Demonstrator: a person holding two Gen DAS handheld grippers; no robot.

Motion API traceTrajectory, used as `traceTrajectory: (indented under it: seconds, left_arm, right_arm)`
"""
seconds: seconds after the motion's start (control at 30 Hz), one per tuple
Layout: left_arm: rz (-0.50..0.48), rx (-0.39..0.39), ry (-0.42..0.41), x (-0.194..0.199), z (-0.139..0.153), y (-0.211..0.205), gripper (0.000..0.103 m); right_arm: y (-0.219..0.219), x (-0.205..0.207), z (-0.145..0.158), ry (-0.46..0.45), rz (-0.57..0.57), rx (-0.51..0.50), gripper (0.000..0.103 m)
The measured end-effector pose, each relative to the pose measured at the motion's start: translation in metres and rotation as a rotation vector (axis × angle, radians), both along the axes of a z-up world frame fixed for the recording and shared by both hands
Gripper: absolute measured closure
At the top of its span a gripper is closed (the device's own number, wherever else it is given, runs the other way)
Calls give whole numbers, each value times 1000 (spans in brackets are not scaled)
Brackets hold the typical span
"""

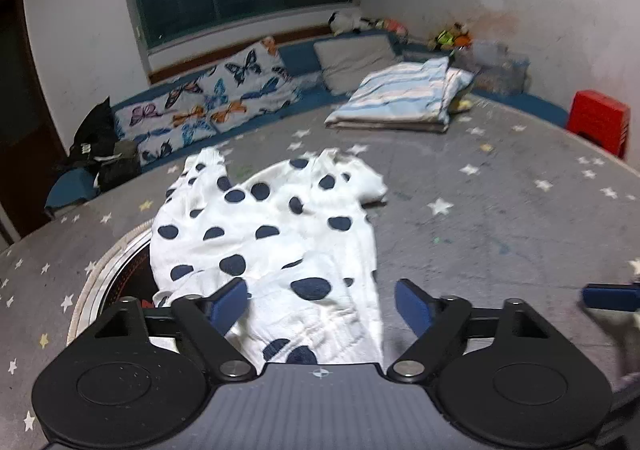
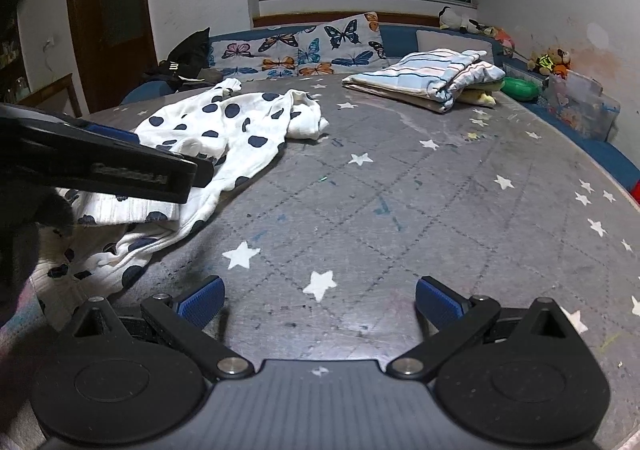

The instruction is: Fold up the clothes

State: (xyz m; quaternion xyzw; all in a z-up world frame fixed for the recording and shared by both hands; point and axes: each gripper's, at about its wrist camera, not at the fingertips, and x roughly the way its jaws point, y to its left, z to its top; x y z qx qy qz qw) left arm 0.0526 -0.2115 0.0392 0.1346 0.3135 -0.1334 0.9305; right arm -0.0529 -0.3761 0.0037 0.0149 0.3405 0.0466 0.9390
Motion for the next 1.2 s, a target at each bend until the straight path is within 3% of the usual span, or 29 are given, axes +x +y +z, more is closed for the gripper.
traceTrajectory:
  seconds: [0.03,0.13,0.23,0.67,0.93,1.07,1.2]
  left_arm:
    - [5,5,7,3,-2,1,43]
    - [22,-36,34,6,-1,15,68]
    - [39,-107,34,4,9,36,80]
    - [223,-266,-26,-14,38,133,86]
    - [350,-304,-37,-28,38,187,91]
    - [389,-314,-25,-33,33,204,92]
    - [414,-328,-10,-40,28,215,93]
  right_arm:
    - [-1,0,0,0,0,1,1]
    - [-3,-1,0,-2,-1,5,1]
    - [-1,-1,3,-10,14,8,4]
    - [37,12,17,1,219,69,22]
    - [72,26,15,81,376,159,34]
    - [90,30,8,117,408,155,38]
    - [96,29,7,130,427,170,67]
